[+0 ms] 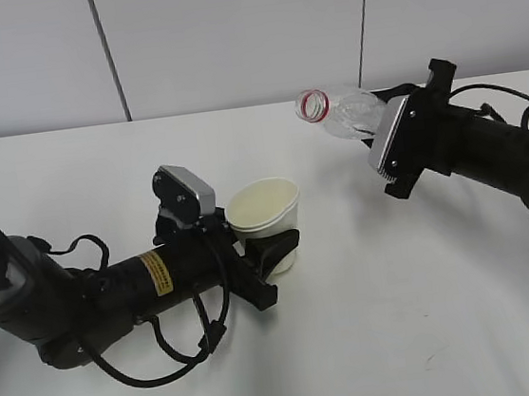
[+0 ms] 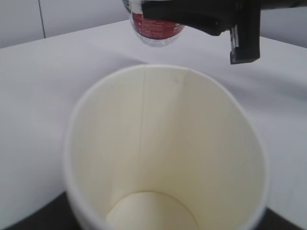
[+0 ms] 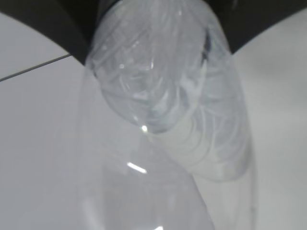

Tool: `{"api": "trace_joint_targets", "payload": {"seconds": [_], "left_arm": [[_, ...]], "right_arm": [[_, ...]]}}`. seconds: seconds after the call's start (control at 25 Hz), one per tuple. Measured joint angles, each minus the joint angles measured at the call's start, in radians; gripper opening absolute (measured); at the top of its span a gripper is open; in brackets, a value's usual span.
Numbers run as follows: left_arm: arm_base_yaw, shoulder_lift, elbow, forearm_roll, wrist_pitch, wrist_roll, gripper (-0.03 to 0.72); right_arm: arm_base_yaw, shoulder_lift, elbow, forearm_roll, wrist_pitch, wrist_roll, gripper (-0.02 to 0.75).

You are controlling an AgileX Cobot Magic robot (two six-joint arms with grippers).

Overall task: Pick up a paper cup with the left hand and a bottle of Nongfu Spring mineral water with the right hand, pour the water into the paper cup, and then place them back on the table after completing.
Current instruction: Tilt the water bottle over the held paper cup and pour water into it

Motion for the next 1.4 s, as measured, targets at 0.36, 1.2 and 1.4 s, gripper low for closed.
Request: {"api": "trace_joint_targets", "payload": {"seconds": [0.36, 1.2, 1.4], "left_arm": [[-0.005, 0.000, -0.013, -0.040, 0.001, 0.000, 0.358], [-0.052, 0.000, -0.073, -0.029, 0.001, 0.000, 0.356], [-0.052, 0.000, -0.073, -0.029, 0.001, 0.000, 0.356]], "right_arm": [[0.000, 0.000, -0.005, -0.003, -0.045, -0.083, 0.342], [0.002, 0.000, -0.008, -0.007, -0.053, -0.274, 0.341], [0.002, 0.000, -0.008, -0.007, -0.053, -0.322, 0.340]]}}
